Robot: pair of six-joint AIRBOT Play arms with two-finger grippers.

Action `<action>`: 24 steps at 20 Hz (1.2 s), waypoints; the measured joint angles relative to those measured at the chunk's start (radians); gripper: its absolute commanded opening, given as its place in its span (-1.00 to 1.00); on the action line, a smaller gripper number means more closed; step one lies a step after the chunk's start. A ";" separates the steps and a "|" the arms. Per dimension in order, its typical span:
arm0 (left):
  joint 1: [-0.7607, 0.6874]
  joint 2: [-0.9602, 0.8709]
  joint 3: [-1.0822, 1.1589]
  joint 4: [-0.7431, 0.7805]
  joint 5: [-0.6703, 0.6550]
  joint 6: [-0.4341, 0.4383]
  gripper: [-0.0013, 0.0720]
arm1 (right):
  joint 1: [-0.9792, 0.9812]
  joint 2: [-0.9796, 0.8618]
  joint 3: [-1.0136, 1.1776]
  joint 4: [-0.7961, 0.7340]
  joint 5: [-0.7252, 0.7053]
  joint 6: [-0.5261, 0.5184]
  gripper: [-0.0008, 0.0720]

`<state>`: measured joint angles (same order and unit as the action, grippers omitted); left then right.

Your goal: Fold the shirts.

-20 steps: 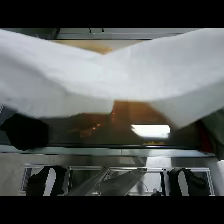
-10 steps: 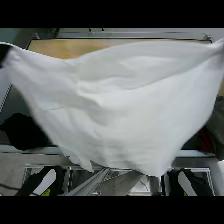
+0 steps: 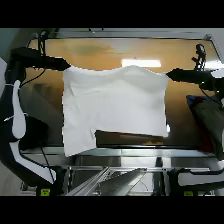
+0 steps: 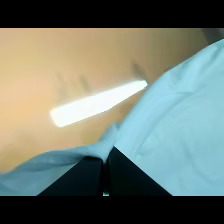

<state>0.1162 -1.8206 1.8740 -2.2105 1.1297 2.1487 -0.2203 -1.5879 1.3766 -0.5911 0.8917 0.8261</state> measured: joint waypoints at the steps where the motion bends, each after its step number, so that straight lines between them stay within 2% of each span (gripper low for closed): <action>1: -0.002 -0.041 0.043 0.022 -0.001 -0.019 -0.91 | 0.000 -0.040 0.025 0.022 -0.012 -0.002 -0.93; 6: -0.009 -0.146 0.131 0.126 0.047 -0.100 -0.91 | -0.002 -0.138 0.087 0.041 -0.020 -0.004 -0.92; 13: -0.007 -0.169 0.126 0.314 0.207 -0.228 -0.91 | -0.003 -0.172 0.094 -0.207 0.038 0.122 -0.92; 17: -0.006 -0.179 0.126 0.342 0.224 -0.256 -0.91 | 0.008 -0.210 0.080 -0.273 0.056 0.159 -0.92; 24: -0.007 -0.223 0.125 0.361 0.259 -0.270 -0.91 | 0.026 -0.254 0.072 -0.299 0.072 0.176 -0.92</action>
<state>0.1089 -2.0434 1.9991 -1.8496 1.3884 1.8790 -0.1944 -1.8420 1.4483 -0.8906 0.9634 1.0023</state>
